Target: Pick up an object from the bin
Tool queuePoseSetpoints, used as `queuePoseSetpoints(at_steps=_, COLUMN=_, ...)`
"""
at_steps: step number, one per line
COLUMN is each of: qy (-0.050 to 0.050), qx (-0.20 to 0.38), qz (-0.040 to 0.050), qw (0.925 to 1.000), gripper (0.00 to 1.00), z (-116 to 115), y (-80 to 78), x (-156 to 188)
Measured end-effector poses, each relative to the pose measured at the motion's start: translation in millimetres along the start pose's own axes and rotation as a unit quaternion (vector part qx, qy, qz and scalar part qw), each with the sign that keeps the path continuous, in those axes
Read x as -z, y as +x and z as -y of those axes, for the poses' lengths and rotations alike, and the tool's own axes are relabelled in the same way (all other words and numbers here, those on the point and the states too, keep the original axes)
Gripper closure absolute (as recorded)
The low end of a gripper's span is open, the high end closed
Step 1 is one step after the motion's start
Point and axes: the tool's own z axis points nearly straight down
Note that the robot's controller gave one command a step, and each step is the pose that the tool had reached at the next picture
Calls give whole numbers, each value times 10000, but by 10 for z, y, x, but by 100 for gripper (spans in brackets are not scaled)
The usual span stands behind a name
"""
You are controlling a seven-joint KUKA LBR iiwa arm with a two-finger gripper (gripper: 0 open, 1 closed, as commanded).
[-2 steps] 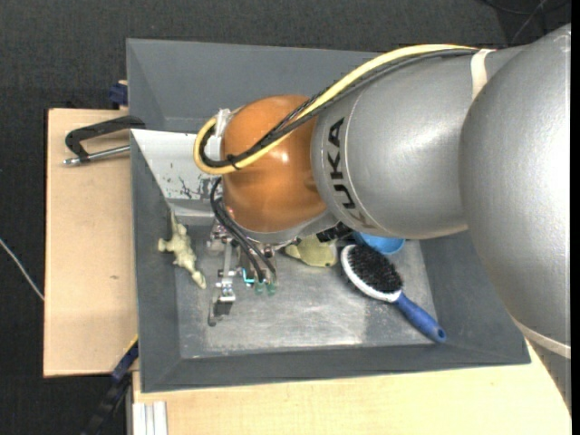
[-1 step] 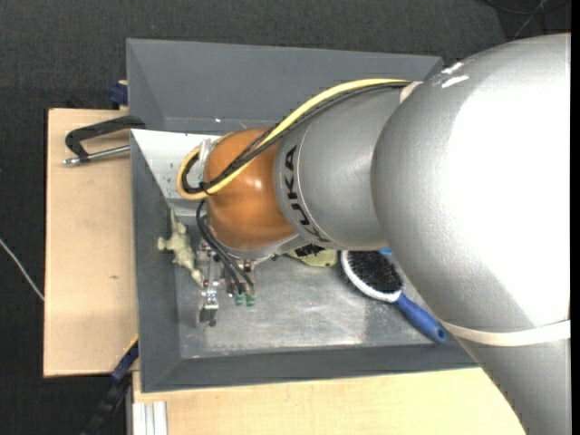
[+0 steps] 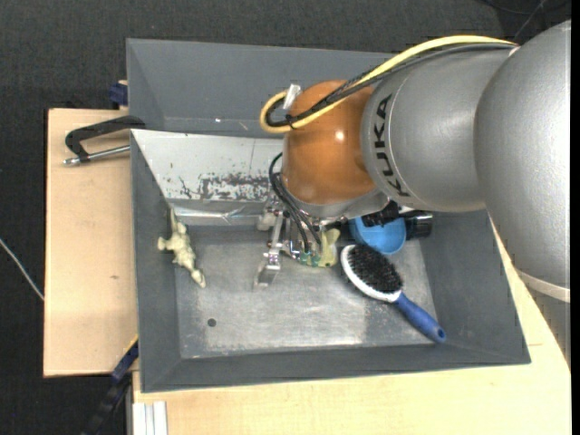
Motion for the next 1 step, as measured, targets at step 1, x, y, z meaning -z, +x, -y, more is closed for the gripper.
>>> queuePoseSetpoints(at_steps=1, qy=1, qx=699, qz=-37, qw=9975, gripper=0, z=203, y=-370, x=-556)
